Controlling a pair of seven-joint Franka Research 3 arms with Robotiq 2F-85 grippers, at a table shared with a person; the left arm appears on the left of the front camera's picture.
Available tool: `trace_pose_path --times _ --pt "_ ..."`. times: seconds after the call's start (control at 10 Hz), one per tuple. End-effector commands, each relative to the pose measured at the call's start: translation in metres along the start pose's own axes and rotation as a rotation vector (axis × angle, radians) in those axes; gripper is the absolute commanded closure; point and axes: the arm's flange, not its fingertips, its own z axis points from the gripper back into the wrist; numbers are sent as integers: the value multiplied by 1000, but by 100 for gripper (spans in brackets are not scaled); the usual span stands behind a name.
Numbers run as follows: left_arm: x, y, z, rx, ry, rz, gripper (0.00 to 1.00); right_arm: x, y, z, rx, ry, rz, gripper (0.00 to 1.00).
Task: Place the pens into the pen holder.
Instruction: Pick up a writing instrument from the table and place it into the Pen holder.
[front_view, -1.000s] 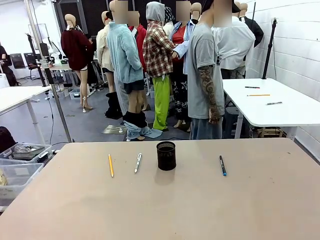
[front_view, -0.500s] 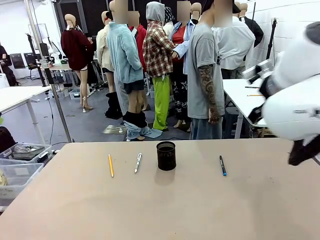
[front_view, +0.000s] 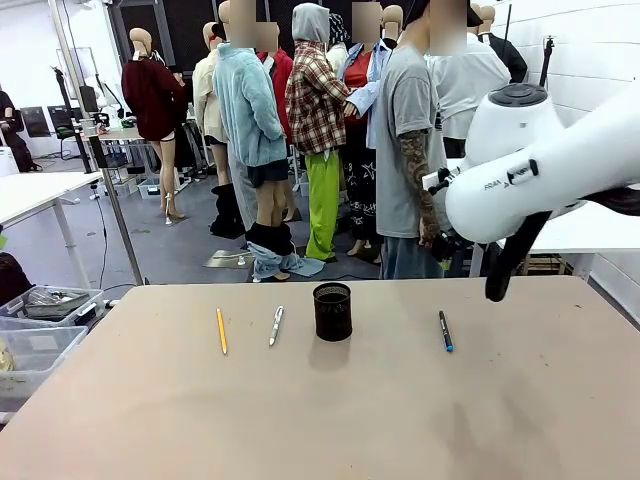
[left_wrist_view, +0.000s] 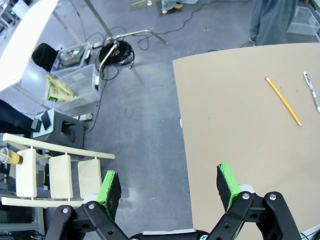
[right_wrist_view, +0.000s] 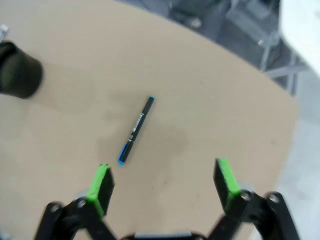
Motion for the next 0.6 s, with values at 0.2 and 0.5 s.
trace_pose_path --times 0.2,0.5 --pt "1 1 -1 5 -10 15 0 0 0 0 0 0 0 0" --pt "1 1 -1 5 -10 15 0 11 -1 -29 53 78 -55 0"
